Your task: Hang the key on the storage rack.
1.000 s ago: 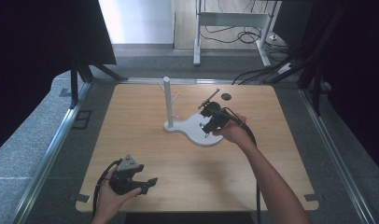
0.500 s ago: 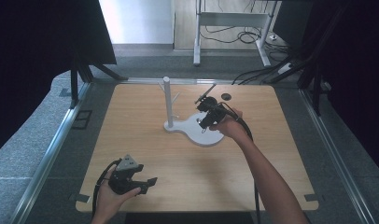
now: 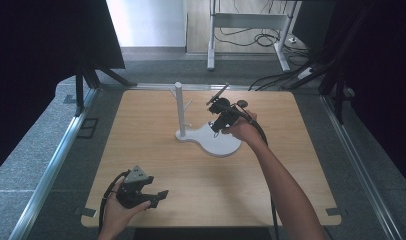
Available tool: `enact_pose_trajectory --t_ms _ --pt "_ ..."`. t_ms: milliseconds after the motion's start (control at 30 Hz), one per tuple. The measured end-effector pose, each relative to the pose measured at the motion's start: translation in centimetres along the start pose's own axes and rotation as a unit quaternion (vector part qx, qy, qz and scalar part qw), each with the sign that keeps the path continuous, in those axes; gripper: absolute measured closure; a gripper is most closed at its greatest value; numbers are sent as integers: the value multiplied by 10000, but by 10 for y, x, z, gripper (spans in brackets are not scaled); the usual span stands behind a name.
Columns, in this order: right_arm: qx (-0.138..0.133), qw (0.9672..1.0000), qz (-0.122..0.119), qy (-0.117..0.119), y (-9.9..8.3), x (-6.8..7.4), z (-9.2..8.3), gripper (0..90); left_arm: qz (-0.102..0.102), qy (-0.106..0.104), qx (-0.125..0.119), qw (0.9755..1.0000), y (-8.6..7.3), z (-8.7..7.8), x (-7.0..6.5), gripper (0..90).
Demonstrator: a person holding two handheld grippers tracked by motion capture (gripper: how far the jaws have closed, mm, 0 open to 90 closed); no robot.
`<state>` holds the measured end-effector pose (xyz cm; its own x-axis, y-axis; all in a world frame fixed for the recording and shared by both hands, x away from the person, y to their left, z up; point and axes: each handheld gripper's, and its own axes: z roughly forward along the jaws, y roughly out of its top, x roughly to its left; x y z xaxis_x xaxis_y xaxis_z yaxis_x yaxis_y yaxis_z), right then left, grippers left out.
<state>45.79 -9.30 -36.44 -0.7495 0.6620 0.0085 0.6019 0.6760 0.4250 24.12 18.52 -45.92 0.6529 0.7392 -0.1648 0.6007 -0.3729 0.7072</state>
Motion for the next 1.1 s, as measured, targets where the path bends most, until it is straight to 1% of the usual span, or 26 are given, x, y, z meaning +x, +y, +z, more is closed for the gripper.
enact_pose_trajectory --t_ms 300,400,467,633,667,833,933,1100 --pt "-12 10000 80 -17 8 -4 1 847 -1 -1 -9 10000 0 -2 0 251" --pt "-64 9999 99 -23 13 -6 1 848 7 -7 -17 10000 0 -1 -1 251" --pt "-107 9999 106 -19 15 -7 0 848 11 -16 -19 10000 0 -1 -1 250" --pt "-108 9999 82 -23 21 -6 0 847 15 -23 -9 10000 0 -1 -1 250" --pt "-138 9999 71 -16 25 -6 1 847 12 -27 -14 10000 0 -1 -1 250" --pt "-151 9998 83 -26 33 -5 4 847 13 -27 -16 10000 0 -1 -1 250" --pt "-90 9999 110 -43 41 -7 9 847 16 -29 -16 10000 0 -2 -1 250" --pt "-84 9999 126 -30 48 -10 15 847 13 -43 -21 10000 1 -3 -1 250"
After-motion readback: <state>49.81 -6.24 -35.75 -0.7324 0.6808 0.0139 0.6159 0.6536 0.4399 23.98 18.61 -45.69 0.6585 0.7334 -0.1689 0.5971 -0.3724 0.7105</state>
